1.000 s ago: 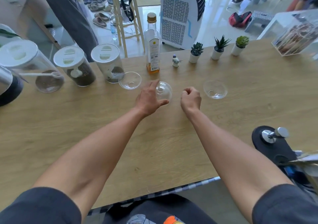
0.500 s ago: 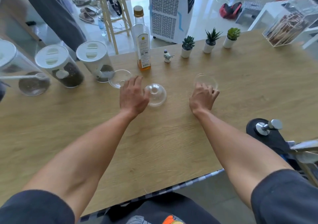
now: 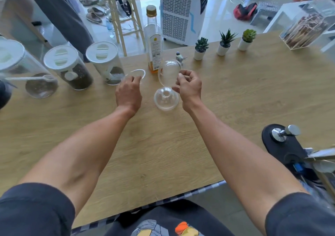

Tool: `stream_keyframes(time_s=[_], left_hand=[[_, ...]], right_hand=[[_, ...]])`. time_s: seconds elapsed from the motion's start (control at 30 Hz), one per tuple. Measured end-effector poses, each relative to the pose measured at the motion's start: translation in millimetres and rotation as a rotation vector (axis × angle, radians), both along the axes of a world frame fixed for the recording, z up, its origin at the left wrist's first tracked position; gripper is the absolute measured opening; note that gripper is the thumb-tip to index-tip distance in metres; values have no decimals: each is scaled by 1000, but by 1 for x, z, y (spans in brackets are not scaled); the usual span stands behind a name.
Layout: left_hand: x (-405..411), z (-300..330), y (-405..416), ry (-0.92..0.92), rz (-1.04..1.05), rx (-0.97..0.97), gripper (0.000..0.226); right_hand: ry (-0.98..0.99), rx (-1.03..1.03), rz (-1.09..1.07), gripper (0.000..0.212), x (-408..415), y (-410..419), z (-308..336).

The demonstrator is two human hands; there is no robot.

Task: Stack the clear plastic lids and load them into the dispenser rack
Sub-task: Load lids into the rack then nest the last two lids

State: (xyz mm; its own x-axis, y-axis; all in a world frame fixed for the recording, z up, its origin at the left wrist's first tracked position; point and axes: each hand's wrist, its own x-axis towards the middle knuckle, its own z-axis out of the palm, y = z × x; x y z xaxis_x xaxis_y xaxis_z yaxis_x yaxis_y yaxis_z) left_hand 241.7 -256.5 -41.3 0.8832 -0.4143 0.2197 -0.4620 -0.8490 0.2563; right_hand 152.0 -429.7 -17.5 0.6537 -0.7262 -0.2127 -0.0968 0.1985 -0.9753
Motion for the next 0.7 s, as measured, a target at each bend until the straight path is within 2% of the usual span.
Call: stream_keyframes(time_s=[0.07, 0.17, 0.43, 0.57, 0.7], left_hand=[[-3, 11, -6, 39, 22, -156, 46], [-6, 28, -16, 124, 73, -445, 38], [-3, 48, -34, 573, 376, -1022, 35], [-19, 47, -39, 793, 441, -1181, 33], [-35, 40, -44, 909, 490, -1208, 26]], right_hand=[[18, 166, 22, 10, -3, -1, -3], [50, 279, 30, 9, -12, -1, -9], [201, 301, 16, 5, -29, 7, -26], [262, 266, -28, 11, -29, 13, -33], [335, 170, -49, 19, -30, 16, -43]])
